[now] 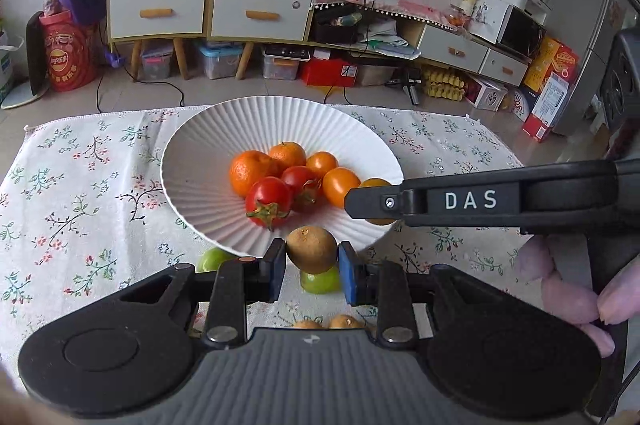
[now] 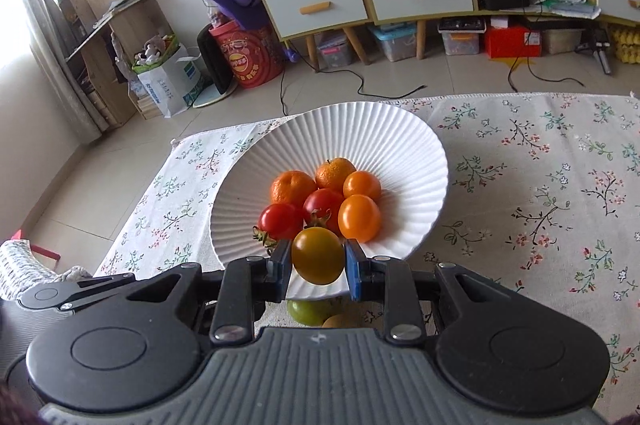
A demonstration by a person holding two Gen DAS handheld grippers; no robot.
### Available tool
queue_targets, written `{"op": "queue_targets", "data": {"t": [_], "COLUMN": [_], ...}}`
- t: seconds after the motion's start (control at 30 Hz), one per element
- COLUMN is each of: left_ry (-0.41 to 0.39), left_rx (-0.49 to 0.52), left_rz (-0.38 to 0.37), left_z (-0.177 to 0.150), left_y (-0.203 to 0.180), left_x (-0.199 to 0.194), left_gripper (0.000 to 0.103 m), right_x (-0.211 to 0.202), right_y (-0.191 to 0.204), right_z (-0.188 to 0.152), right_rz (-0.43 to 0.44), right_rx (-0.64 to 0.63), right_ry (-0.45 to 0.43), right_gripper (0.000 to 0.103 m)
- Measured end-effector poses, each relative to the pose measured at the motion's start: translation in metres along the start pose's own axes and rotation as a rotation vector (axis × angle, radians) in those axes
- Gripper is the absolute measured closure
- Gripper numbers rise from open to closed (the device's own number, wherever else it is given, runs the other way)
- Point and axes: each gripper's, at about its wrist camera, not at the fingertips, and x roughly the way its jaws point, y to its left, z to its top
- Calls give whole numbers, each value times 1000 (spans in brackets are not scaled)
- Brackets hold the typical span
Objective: Organize fruits
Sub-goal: 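Carry the brown fruit and yellow tomato into the bowl and open both grippers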
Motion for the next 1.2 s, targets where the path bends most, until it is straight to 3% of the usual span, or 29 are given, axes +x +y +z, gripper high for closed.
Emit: {"op": "queue_targets", "data": {"t": [0.33, 1.03, 1.13, 1.2], "left_ry": [16, -28, -25, -25], "left_rx": [-21, -21, -11, -8], "left_rz": [27, 27, 31, 30], "left_z": [6, 7, 7, 7], "left_y": [-8, -6, -8, -9], "left_x": [21, 35, 33, 32], "left_gripper": [79, 78, 75, 67], "right_x": [17, 22, 21, 19], "right_y": [-15, -17, -18, -20], "right_z": [4, 3, 4, 6], "right_rz": [0, -8, -8, -4], "right_rx": [116, 106, 114, 126], "right_ry": [28, -18, -19, -20], "right_gripper": [78, 75, 74, 71]}}
